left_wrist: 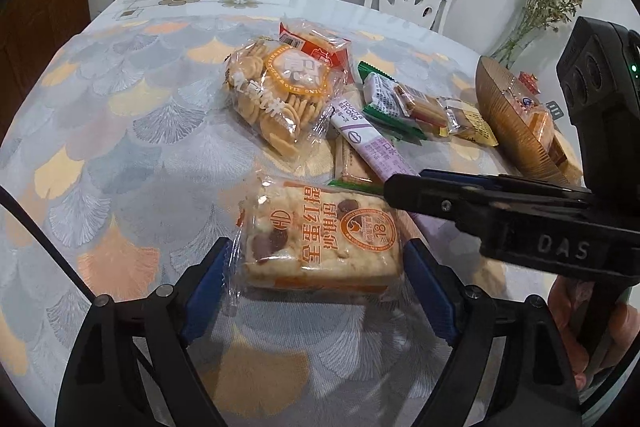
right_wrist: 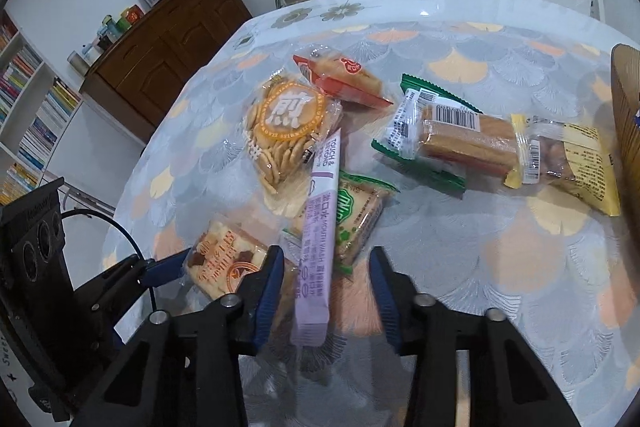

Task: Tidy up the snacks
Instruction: 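Grasp the red-printed cake pack with the left tool while the right tool grasps the purple stick pack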

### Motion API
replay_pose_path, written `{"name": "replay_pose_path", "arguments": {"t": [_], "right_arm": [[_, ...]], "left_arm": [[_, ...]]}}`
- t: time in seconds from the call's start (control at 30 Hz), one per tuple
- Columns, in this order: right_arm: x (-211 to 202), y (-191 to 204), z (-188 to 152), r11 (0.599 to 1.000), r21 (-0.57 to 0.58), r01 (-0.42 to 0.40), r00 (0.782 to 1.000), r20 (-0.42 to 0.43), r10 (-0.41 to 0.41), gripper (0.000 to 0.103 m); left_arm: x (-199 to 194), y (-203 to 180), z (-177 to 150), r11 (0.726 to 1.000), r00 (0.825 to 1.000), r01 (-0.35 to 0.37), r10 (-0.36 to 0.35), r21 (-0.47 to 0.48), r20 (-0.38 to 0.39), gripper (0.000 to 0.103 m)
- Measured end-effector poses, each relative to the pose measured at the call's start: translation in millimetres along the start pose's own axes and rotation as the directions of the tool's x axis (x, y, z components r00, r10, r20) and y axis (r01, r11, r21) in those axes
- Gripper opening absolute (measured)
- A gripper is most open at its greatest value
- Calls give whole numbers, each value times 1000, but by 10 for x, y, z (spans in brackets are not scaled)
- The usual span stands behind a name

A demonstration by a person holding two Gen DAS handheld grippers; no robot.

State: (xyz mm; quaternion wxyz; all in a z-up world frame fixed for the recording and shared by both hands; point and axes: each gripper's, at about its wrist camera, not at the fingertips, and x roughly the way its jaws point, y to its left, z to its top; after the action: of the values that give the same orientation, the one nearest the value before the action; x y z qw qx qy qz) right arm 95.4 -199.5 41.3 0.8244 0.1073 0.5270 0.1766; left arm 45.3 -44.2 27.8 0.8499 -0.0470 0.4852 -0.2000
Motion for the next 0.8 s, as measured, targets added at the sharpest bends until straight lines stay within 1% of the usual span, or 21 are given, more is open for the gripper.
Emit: {"name": "replay_pose_path", "arguments": {"t": [0.03,0.07,0.17,0.27,0.4,0.5,0.53,0.6,0.7,0.8], "right_arm": [[1,3,-2,1000,1,-6,1000,-1,6,18],[-7,7,-6,1000,2,-10,1000,0,10,16],[-39,30,-38,999,-23,24,1000,2,-23,15],[-83,-13,-113,1000,-14,-1,1000,-4,1,15],[-195,-171,-276,999,33,-13,1000,-11,13,14],[-354,-369,-454,996,93,-20,1000,-2,20,14],[-410,-430,-510,994,110,-24,1000,3,24,14],[-518,-547,-619,991,132,-7,1000,11,6,14],[-658,-725,-796,986,162,33,999,9,-35,14],[-733,-894,-914,977,210,40,999,6,-42,14]], "left_arm": [[-2,-4,-4,1000,1000,0,0,0,0,84],[-1,-9,-6,1000,1000,-4,4,2,2,84],[18,-32,-6,1000,1000,-16,16,4,-3,85],[33,-45,-6,1000,1000,-24,24,4,-2,86],[79,-57,0,999,999,-31,31,6,-4,91],[101,-61,4,1000,1000,-27,27,4,2,91],[103,-75,2,1000,1000,-24,24,16,1,91],[92,-100,-10,999,1000,-11,11,38,-6,80],[46,-163,-29,996,1000,3,-1,86,-23,79],[-18,-244,-81,989,998,64,-61,136,-28,79]]}}
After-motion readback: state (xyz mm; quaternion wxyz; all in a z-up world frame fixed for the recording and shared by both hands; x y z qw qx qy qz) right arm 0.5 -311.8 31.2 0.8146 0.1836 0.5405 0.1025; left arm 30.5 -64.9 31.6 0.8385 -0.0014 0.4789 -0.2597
